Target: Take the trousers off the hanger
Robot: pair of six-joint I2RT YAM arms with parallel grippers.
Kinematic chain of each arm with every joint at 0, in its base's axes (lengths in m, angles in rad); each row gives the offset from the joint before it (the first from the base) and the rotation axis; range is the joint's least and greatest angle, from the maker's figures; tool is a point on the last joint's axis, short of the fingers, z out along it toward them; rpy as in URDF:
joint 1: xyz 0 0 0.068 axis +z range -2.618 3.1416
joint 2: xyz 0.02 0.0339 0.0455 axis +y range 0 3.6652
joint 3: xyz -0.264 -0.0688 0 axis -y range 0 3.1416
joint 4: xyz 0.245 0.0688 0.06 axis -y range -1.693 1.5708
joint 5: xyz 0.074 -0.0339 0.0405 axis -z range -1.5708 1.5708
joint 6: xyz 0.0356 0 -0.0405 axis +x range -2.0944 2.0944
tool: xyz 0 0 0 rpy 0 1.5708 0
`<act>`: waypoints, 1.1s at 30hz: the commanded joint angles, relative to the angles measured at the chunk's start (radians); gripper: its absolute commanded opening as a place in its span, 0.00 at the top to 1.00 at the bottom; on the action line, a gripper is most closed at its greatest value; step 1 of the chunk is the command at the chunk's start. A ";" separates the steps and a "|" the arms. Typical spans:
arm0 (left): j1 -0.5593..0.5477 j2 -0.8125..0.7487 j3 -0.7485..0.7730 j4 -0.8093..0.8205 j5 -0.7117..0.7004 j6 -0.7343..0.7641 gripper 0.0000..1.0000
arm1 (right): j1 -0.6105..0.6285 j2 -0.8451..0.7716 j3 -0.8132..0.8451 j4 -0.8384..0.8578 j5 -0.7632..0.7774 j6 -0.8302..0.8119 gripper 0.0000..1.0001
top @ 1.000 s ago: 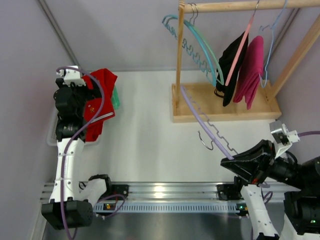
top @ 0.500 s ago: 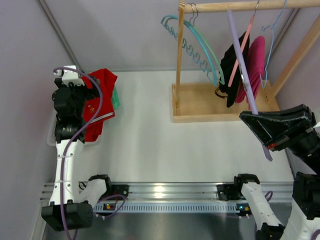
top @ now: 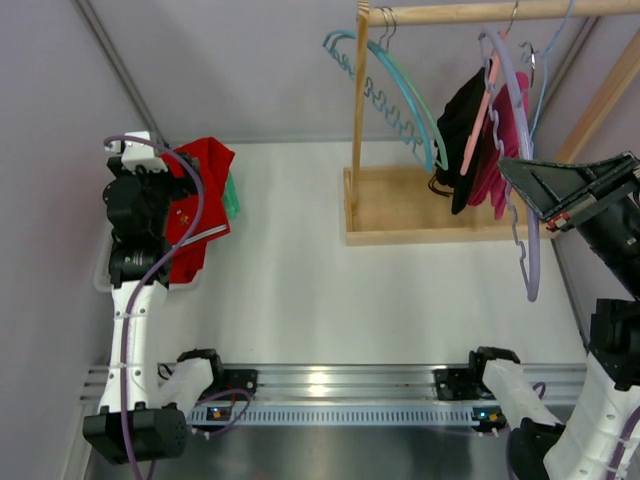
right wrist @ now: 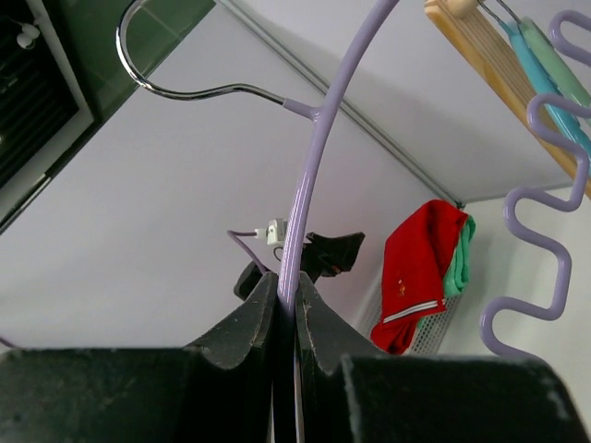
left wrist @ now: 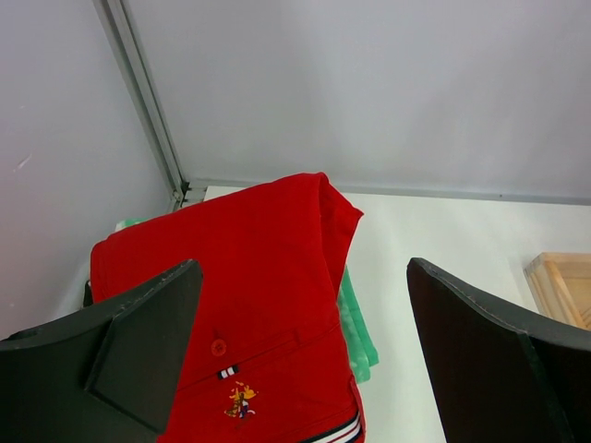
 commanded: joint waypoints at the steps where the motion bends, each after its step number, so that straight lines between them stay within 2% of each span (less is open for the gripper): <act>1: 0.004 -0.002 0.040 0.021 0.005 -0.024 0.01 | -0.014 0.015 0.044 -0.083 0.045 0.056 1.00; 12: 0.004 0.006 0.047 0.015 -0.007 -0.029 0.01 | -0.022 0.147 0.022 0.072 -0.011 0.136 1.00; 17: 0.004 0.009 0.042 0.017 -0.015 -0.026 0.01 | -0.018 0.193 0.041 0.058 0.014 0.143 1.00; 20: 0.004 0.015 0.042 0.015 -0.014 -0.042 0.01 | 0.002 0.222 0.027 0.056 0.040 0.146 1.00; 33: 0.003 -0.005 0.023 0.007 -0.034 -0.044 0.01 | 0.139 0.440 0.027 0.314 0.049 0.192 1.00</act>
